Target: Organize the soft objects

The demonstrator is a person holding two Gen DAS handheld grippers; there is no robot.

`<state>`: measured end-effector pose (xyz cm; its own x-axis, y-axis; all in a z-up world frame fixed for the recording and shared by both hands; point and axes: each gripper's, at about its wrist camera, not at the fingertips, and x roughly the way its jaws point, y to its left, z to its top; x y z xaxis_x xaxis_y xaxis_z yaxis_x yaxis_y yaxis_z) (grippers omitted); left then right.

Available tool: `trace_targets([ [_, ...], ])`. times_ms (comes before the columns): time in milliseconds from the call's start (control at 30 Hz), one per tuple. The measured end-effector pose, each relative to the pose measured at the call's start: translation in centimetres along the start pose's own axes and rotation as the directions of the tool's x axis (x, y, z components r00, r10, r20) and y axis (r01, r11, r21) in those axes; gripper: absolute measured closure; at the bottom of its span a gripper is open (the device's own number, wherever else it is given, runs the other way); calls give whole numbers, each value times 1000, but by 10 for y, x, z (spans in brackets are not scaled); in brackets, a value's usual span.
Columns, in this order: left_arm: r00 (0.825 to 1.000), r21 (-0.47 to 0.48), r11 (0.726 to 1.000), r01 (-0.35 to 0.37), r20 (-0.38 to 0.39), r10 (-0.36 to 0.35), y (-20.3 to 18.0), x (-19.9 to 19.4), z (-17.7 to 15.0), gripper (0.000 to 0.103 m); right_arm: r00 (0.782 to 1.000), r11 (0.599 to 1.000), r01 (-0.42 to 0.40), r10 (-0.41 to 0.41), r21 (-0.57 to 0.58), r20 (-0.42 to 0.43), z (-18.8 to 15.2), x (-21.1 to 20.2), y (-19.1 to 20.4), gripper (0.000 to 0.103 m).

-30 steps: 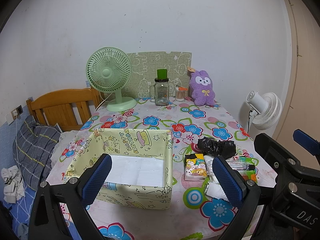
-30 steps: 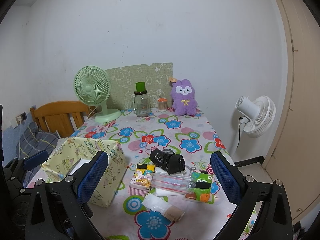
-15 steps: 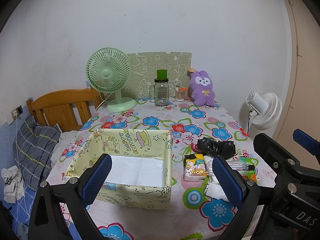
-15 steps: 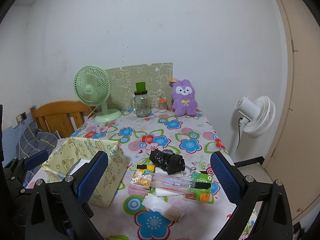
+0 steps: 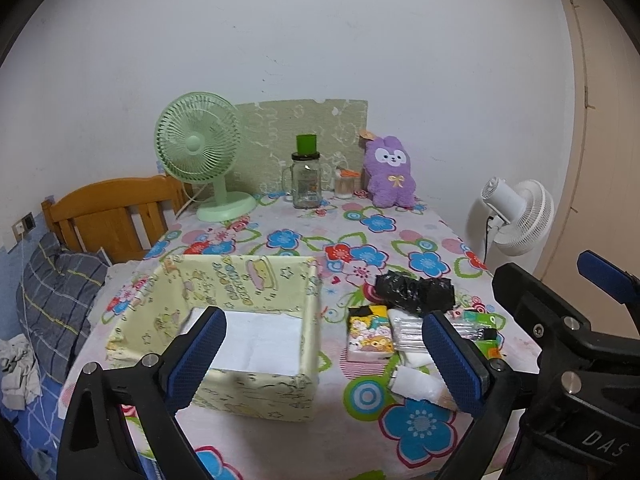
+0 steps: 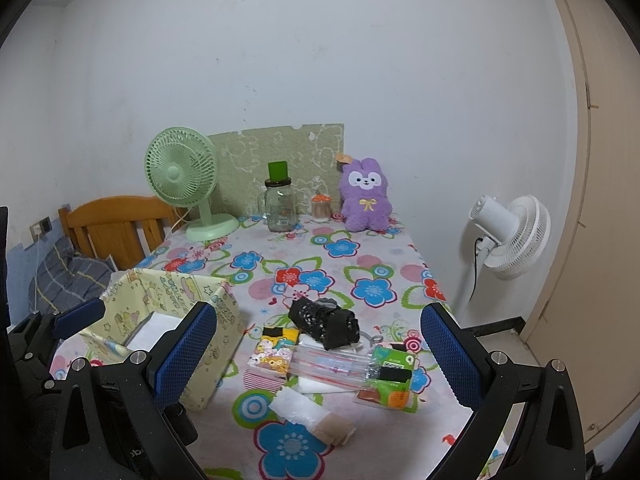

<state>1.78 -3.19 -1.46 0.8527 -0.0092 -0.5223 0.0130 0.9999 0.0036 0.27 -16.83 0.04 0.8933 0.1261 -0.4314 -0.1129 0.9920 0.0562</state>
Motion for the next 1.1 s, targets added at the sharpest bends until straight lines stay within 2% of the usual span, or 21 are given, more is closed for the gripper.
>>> trace_targets([
  [567, 995, 44, 998, 53, -85, -49, -44, 33, -10, 11, 998, 1000, 7, -5, 27, -64, -15, 27, -41, 4],
  [1100, 979, 80, 993, 82, -191, -65, -71, 71, -26, 13, 987, 998, -64, 62, -9, -150, -31, 65, -56, 9],
])
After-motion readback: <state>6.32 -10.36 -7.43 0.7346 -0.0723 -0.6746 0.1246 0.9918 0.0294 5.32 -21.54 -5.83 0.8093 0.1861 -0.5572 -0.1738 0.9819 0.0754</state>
